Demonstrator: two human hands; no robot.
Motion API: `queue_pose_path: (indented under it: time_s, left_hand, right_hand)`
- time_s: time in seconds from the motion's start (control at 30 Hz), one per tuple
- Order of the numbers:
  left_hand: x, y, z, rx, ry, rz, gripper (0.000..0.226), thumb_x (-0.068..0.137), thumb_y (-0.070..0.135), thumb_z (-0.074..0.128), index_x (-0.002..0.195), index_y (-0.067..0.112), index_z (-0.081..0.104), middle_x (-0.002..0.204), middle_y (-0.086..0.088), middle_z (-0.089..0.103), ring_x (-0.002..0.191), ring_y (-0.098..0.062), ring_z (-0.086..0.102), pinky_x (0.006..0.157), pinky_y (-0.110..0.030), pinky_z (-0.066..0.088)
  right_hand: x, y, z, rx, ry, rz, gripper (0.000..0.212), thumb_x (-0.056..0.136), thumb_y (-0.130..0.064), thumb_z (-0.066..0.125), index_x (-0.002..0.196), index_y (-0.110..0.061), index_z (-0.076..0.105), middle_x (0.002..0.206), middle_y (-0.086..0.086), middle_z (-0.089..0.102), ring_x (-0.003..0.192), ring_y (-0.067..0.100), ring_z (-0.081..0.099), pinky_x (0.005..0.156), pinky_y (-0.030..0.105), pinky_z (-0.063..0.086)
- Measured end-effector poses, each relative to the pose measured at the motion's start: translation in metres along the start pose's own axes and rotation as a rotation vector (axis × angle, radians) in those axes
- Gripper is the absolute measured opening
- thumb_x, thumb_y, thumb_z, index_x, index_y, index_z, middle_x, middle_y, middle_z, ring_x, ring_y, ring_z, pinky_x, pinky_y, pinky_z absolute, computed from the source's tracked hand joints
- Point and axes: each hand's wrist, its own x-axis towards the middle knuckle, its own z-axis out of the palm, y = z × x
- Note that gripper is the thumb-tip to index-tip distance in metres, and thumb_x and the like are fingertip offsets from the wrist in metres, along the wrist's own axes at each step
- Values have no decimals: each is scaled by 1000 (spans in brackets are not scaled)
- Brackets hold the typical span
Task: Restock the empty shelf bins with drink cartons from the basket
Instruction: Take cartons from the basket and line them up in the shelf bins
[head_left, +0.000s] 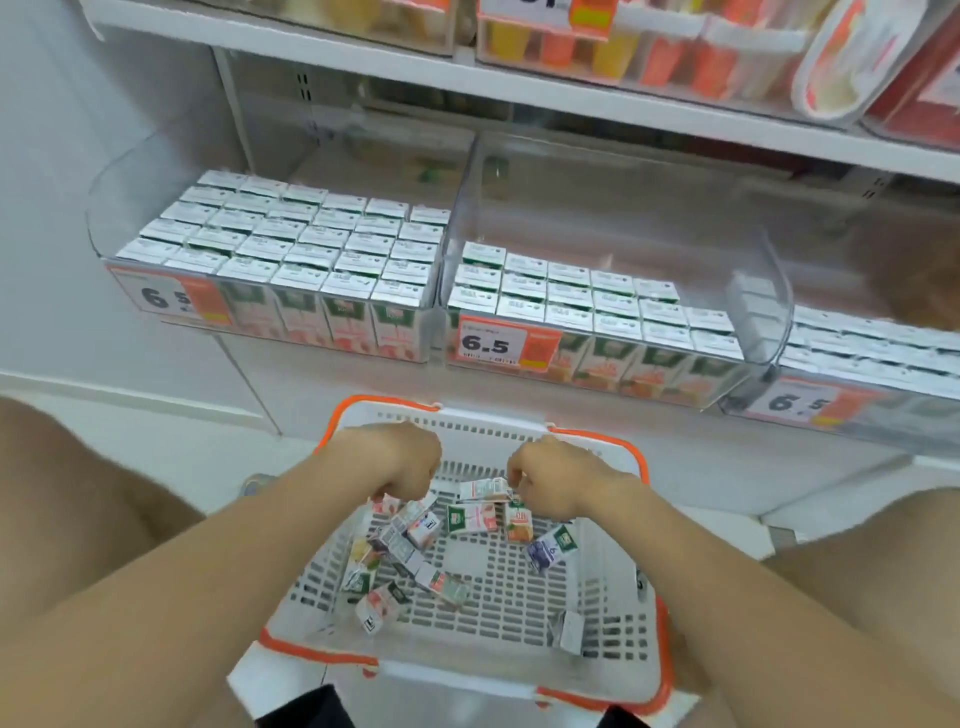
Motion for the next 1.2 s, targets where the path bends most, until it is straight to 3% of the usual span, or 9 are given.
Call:
queue_pose_path:
  time_s: [0.17, 0.3, 0.4, 0.5, 0.63, 0.77, 1.0, 1.1, 1.2]
  left_hand:
    - [68, -5, 65, -70, 103, -78, 11, 99, 7, 49, 98, 8, 59, 81, -3, 53, 70, -23, 54, 72, -41, 54]
    - [109, -9, 123, -170, 115, -182, 35, 103, 19, 52, 138, 14, 48, 124, -8, 62, 110, -29, 64, 87, -41, 54]
    - [136, -17, 154, -231, 142, -177, 56, 102, 25, 58, 151, 19, 31, 154, -11, 42, 133, -36, 54, 99, -51, 54]
    - [152, -23, 169, -327, 98, -100, 67, 101, 17, 61, 156, 30, 26, 169, -10, 17, 134, -37, 55, 102, -52, 54]
    - [164, -26, 184, -250, 107, -124, 65, 103, 31, 60, 158, 30, 27, 164, -11, 27, 128, -33, 58, 96, -49, 57]
    - [168, -23, 191, -160, 196, -149, 47, 100, 36, 62, 138, 22, 37, 136, -8, 55, 107, -29, 63, 74, -41, 56]
    - [164, -23, 183, -340, 285, -180, 31, 99, 35, 56, 122, 19, 42, 79, 3, 61, 64, -13, 59, 53, -31, 48]
    - [153, -24, 169, -700, 287, -242, 37, 93, 31, 69, 120, 17, 47, 81, -1, 62, 66, -14, 60, 53, -30, 43]
    - [139, -24, 154, -1078, 219, -285, 52, 80, 26, 86, 117, 17, 52, 98, -5, 66, 83, -23, 72, 72, -39, 61]
  right_hand:
    - [22, 39, 59, 15, -100, 136, 11, 97, -7, 53, 102, -5, 62, 95, 12, 64, 84, 33, 61, 71, 39, 52]
    - [38, 64, 102, 39, -148, 245, 40, 98, -9, 52, 138, -13, 52, 128, 15, 58, 100, 33, 60, 83, 39, 51]
    - [53, 69, 119, -17, -73, 313, 51, 97, -13, 56, 146, -16, 44, 141, 13, 51, 123, 35, 56, 102, 45, 48]
    - [68, 69, 134, -76, -18, 300, 81, 89, -7, 65, 158, -25, 28, 156, 12, 33, 136, 36, 48, 107, 47, 43]
    - [84, 69, 159, -54, -117, 298, 89, 92, -3, 64, 164, -26, 17, 170, 9, -2, 149, 44, 25, 115, 52, 37]
    - [93, 76, 159, -104, -120, 367, 68, 88, -1, 68, 148, -23, 43, 157, 17, 21, 140, 47, 34, 112, 51, 40]
    - [92, 91, 153, -151, -101, 337, 82, 84, 11, 61, 153, -23, 34, 149, 19, 37, 134, 42, 46, 105, 48, 46]
    - [89, 94, 152, -133, -66, 299, 87, 79, 15, 64, 152, -17, 29, 142, 17, 44, 125, 38, 54, 95, 44, 50]
    - [83, 88, 144, 43, 47, 323, 61, 86, 12, 53, 139, -13, 35, 130, 17, 49, 106, 39, 60, 76, 46, 48]
